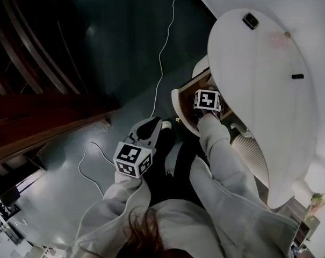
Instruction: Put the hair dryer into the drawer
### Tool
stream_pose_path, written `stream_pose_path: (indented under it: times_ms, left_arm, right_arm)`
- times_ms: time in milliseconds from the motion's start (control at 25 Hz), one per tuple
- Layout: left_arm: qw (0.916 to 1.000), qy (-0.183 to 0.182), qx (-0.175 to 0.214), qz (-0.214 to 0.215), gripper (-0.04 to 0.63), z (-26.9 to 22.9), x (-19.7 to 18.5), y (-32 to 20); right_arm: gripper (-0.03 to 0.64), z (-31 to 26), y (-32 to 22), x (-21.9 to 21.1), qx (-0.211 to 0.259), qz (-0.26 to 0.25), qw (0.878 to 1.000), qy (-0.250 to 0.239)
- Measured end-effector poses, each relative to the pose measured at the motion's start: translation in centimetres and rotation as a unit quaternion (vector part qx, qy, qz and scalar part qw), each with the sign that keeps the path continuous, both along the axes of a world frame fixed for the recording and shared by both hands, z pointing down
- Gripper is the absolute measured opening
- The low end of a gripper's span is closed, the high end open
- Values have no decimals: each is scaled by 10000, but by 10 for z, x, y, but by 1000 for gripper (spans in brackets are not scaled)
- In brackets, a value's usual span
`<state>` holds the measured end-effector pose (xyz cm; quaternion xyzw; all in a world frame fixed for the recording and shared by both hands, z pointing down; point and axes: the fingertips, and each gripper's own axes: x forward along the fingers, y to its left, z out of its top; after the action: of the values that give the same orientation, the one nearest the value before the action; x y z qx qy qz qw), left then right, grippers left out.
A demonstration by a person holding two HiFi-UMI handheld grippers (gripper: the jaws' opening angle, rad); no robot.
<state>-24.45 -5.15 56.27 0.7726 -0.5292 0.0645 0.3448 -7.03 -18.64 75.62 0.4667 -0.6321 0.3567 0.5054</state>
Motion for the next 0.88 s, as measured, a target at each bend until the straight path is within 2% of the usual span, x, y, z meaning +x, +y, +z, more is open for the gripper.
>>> stream_pose_path:
  times_ms: [80,200,560,880]
  left_arm:
    - [10000,15,65,28,23,-5,2,-2]
    - [9998,27,209,73,23,-14,5,-6]
    - [9988,-37,473,117,23,-35,1,-14]
    - [9979,-111,622,172,23,-51,8,-18]
  right_arm:
    - [598,-11,3,-3,73,-159,9998,46]
    - [535,-32,8,1,259,-232,9991,222]
    - [486,-80,36,-2,605,-282,9971,-362]
    - [305,-133,56,6,1130,-290,9910,-656]
